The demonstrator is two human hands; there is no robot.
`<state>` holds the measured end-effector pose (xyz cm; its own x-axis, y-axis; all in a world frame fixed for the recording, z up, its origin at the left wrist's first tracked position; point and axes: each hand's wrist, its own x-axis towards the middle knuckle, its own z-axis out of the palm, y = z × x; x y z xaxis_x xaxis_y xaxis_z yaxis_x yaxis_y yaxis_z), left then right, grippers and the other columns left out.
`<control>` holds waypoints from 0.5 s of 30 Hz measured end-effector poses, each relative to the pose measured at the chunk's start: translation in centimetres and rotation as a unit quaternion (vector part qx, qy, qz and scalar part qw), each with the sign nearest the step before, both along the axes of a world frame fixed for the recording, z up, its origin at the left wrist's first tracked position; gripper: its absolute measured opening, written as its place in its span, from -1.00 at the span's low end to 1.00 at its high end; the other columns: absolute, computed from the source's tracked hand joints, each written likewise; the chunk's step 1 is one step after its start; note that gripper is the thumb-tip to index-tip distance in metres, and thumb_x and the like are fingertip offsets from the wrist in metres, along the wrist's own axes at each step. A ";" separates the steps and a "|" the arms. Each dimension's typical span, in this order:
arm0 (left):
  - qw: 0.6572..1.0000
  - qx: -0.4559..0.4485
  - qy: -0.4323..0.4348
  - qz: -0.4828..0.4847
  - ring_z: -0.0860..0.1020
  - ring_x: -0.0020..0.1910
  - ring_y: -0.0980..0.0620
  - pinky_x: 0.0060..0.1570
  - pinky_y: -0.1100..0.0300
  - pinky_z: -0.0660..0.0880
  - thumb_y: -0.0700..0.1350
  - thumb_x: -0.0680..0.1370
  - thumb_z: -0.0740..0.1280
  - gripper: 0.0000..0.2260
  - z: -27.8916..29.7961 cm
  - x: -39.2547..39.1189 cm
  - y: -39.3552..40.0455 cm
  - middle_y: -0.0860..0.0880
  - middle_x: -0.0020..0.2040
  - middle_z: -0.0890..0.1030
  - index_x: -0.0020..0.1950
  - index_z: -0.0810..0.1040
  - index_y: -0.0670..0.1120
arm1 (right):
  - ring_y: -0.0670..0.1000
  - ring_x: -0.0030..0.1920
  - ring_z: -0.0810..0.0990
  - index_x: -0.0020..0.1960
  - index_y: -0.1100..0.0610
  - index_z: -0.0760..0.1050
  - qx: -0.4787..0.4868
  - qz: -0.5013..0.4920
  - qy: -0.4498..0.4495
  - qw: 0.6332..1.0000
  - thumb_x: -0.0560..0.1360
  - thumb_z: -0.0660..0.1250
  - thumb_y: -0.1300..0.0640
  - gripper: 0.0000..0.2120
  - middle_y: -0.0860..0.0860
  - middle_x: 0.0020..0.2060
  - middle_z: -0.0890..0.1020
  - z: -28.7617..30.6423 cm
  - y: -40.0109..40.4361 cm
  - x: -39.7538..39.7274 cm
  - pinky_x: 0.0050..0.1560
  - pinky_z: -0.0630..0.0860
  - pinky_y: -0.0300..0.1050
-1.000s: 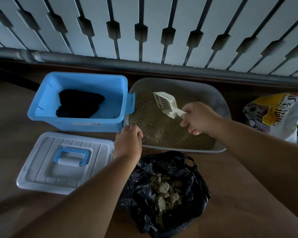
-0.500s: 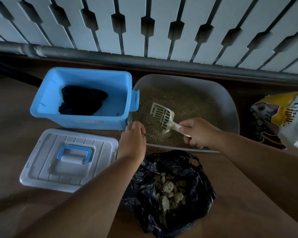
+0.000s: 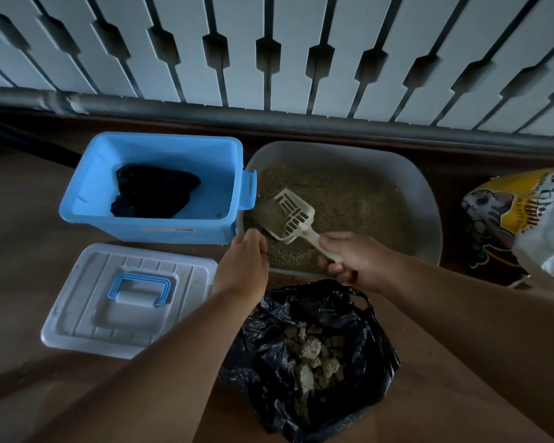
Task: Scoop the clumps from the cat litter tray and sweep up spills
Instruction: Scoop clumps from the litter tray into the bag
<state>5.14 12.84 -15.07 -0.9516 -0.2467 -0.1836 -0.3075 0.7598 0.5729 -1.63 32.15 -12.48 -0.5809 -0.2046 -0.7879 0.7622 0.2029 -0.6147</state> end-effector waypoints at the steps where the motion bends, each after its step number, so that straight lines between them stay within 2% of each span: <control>1: 1.000 -0.010 -0.007 0.002 0.48 -0.15 0.07 -0.19 0.11 0.43 -0.15 0.62 0.19 -0.90 0.2 -0.1 0.1 0.06 -0.01 0.46 -0.03 0.39 0.05 | -0.11 -0.54 0.36 0.29 0.12 0.51 -0.004 0.003 0.006 1.000 0.66 0.22 0.12 -0.76 0.10 -0.31 0.57 0.2 0.6 0.1 -0.60 0.23 -0.32; 6: 0.998 -0.028 -0.038 0.034 0.47 -0.21 0.10 -0.22 0.08 0.39 -0.13 0.65 0.16 -0.92 0.9 -0.2 1.2 0.07 -0.05 0.48 0.01 0.39 0.04 | -0.11 -0.48 0.33 0.33 0.08 0.49 -0.067 0.009 0.030 0.997 0.66 0.21 0.12 -0.74 0.08 -0.31 0.57 2.0 3.8 1.4 -0.56 0.21 -0.31; 15: 0.995 -0.018 -0.061 0.083 0.57 -0.17 -0.04 -0.15 -0.02 0.53 -0.13 0.63 0.21 -0.94 2.0 -0.2 2.5 0.01 -0.13 0.56 0.01 0.38 0.03 | -0.11 -0.49 0.34 0.34 0.08 0.48 -0.074 0.008 0.010 0.997 0.66 0.21 0.10 -0.73 0.08 -0.30 0.56 3.0 8.8 3.6 -0.58 0.25 -0.31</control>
